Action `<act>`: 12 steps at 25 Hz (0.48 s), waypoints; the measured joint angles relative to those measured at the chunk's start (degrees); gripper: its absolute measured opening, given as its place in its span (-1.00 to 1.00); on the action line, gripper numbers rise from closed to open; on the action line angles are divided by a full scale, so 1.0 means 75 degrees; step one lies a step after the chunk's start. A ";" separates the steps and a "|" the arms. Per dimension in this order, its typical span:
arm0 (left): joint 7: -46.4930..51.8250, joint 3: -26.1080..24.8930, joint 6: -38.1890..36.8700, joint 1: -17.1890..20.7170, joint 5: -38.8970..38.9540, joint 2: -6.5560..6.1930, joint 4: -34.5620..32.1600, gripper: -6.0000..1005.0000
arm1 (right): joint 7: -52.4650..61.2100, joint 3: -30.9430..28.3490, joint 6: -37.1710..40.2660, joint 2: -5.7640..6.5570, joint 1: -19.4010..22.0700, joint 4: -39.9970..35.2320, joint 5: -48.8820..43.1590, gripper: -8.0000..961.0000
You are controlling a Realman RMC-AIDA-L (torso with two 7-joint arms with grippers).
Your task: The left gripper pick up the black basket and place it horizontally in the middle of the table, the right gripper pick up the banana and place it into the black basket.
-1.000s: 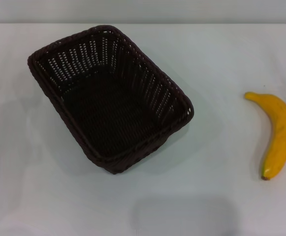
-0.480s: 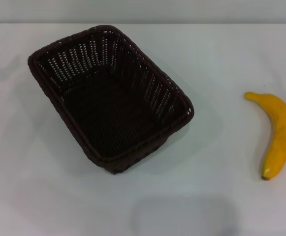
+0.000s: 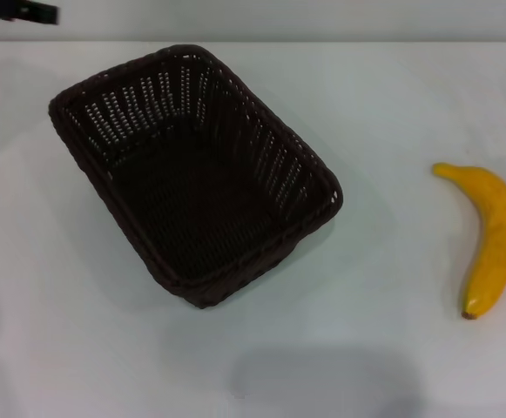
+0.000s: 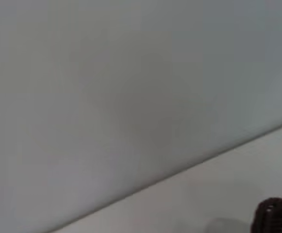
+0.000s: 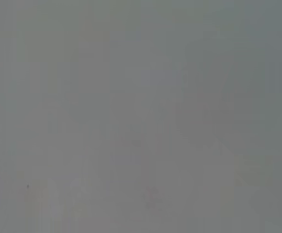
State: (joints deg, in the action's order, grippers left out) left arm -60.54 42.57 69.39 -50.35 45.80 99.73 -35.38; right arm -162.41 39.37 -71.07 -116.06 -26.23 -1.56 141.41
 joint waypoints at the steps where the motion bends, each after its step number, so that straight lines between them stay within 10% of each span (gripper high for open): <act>1: -0.0124 0.0006 0.0009 -0.0138 -0.0150 0.0052 0.0001 0.29 | 0.0002 0.0000 -0.0006 -0.0003 0.0003 0.0032 0.0000 0.82; 12: -0.1018 0.0172 -0.0786 -0.0791 -0.1154 0.0737 0.0829 0.28 | 0.0011 0.0000 -0.0524 -0.0015 0.0107 0.0317 0.0000 0.82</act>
State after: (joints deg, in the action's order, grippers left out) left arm -68.17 43.86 63.50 -56.29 37.15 105.25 -29.16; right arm -162.33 39.37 -75.01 -116.17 -25.43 0.82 141.41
